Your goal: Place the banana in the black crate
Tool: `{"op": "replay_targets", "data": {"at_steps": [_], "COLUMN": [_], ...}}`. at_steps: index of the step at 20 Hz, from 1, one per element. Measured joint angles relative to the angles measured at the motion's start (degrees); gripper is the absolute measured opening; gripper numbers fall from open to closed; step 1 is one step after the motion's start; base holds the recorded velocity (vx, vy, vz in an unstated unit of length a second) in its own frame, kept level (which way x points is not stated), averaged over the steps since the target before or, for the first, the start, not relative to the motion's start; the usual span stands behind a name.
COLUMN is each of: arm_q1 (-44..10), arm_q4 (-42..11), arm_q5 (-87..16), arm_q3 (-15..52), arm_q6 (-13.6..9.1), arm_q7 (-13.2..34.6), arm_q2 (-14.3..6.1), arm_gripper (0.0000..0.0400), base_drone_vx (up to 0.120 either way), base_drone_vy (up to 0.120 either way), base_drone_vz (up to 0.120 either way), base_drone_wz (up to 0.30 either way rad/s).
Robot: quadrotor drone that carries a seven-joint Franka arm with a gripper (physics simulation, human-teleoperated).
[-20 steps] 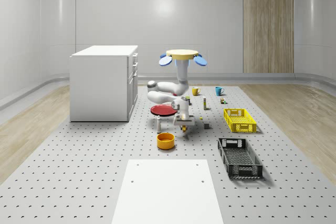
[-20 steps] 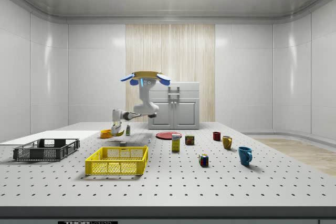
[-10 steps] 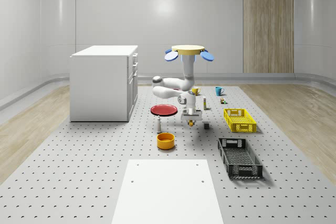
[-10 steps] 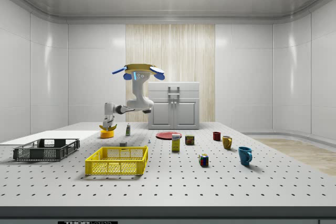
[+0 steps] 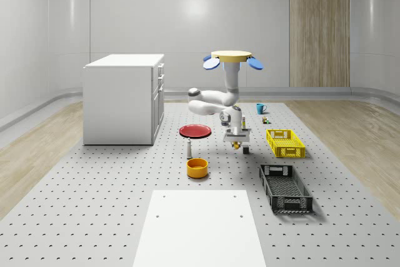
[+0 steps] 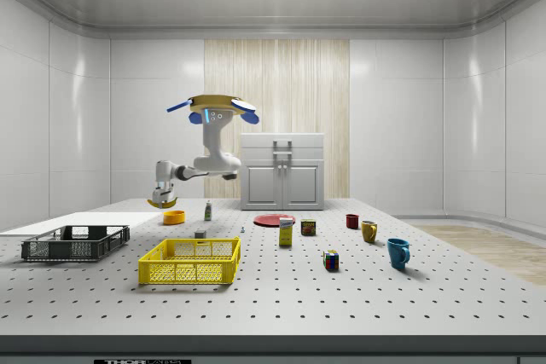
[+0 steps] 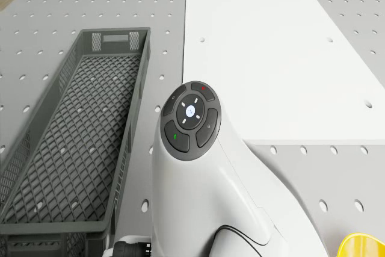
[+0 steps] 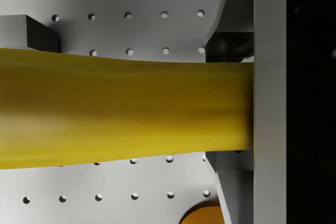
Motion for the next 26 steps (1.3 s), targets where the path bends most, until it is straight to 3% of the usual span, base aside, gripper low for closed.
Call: {"op": "replay_targets", "data": {"at_steps": [26], "arm_q1": [-0.17], "arm_q4": [0.03], "arm_q5": [0.32], "arm_q3": [0.13], "arm_q6": [0.67], "arm_q7": [0.11], "arm_q2": [-0.73], "arm_gripper": [0.0200], "base_drone_vx": [0.120], "base_drone_vy": [0.120], "base_drone_vz": [0.009], "base_drone_wz": [0.000]}}
